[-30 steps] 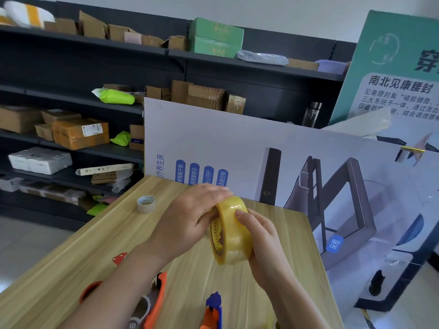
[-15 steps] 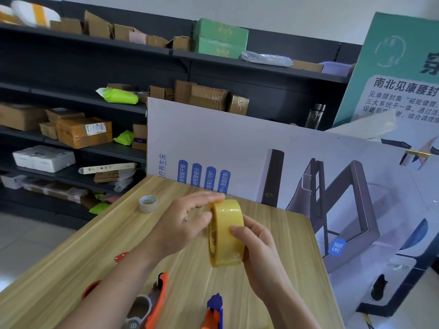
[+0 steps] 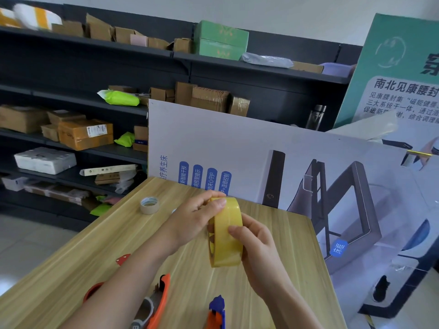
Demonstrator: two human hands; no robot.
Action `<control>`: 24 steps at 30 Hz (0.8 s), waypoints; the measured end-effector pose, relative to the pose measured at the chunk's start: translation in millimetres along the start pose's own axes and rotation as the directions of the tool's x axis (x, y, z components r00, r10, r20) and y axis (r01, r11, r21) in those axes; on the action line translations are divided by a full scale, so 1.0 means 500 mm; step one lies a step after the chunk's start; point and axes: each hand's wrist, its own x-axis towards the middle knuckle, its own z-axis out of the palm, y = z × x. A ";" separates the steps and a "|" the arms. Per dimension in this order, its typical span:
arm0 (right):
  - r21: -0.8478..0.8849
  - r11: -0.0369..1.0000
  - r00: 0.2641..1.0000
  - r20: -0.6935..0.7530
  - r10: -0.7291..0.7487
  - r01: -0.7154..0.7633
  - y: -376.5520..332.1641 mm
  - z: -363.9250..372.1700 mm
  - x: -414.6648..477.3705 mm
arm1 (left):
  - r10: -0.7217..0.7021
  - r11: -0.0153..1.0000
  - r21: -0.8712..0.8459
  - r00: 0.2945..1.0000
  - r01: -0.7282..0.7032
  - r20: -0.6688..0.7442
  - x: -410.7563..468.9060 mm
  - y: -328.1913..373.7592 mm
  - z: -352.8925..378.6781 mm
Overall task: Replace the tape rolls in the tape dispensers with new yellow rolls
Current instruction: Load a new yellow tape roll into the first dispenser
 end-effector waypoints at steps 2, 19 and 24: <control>0.004 1.000 1.000 -0.022 0.001 -0.001 0.003 0.000 0.000 | 0.051 0.999 0.018 0.998 -0.052 0.029 -0.008 -0.004 0.001; 0.028 0.999 1.000 0.011 0.028 -0.028 0.014 -0.003 0.004 | 0.039 0.999 -0.009 0.999 -0.039 -0.013 -0.008 -0.010 0.007; -0.001 1.000 0.998 -0.055 0.007 -0.007 0.013 0.002 0.004 | 0.325 0.931 0.193 0.944 -0.311 -0.048 -0.021 -0.006 0.016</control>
